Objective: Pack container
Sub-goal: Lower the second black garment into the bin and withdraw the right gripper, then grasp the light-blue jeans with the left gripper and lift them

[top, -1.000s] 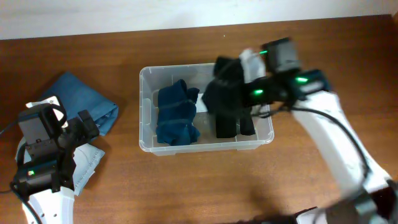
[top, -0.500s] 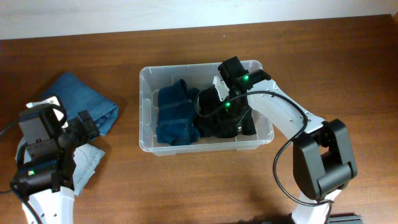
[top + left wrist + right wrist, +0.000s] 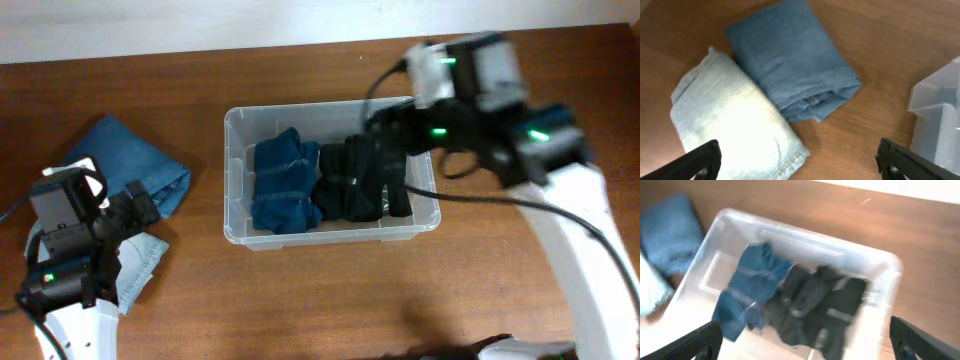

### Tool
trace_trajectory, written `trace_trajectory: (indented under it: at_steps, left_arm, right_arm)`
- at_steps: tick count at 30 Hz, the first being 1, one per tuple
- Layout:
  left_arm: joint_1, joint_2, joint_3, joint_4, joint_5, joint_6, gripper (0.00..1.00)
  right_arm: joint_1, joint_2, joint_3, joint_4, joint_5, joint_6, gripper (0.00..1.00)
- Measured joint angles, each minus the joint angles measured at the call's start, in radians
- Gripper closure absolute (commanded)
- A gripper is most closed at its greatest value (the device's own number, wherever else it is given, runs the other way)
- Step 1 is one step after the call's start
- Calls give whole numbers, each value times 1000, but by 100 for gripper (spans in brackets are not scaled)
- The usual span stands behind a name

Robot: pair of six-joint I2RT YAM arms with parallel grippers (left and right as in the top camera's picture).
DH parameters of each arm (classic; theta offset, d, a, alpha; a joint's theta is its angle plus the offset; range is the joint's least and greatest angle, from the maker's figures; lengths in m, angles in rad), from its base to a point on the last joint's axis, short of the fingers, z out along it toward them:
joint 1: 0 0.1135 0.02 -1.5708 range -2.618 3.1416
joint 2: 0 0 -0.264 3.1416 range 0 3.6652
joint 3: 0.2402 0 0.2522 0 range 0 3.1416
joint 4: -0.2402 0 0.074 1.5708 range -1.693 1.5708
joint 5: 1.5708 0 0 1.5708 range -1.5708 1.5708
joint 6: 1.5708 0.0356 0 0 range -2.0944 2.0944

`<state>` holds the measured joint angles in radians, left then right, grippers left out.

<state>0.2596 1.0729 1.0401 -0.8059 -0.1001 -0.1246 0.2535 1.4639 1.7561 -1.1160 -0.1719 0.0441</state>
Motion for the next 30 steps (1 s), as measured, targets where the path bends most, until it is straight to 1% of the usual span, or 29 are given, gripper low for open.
trace_trajectory:
  at_steps: [2, 4, 7, 11, 15, 17, 20, 30]
  left_arm:
    - [41, 17, 1, -30, 3, -27, 1]
    - [111, 52, 2, -72, 11, -56, 1]
    - [258, 127, 2, -109, 37, -82, 1]
    - [456, 222, 2, -109, 82, -127, 1]
    - [581, 316, 3, -90, 134, -150, 1]
    - [604, 376, 3, -86, 150, -156, 1]
    - [601, 450, 3, -62, 163, -156, 1]
    - [582, 495, 3, -45, 179, -157, 1]
  right_arm:
    - [-61, -20, 2, -39, 3, 0, 1]
    - [-120, -6, -1, -74, 10, 0, 1]
    - [-170, 45, -25, -100, 14, 0, 1]
    - [-201, 103, -71, -114, 15, -10, 1]
    - [-205, 122, -95, -110, 15, -19, 2]
    - [-205, 124, -101, -108, 15, -21, 1]
    - [-205, 124, -104, -106, 15, -22, 2]
    - [-205, 124, -104, -101, 15, -22, 1]
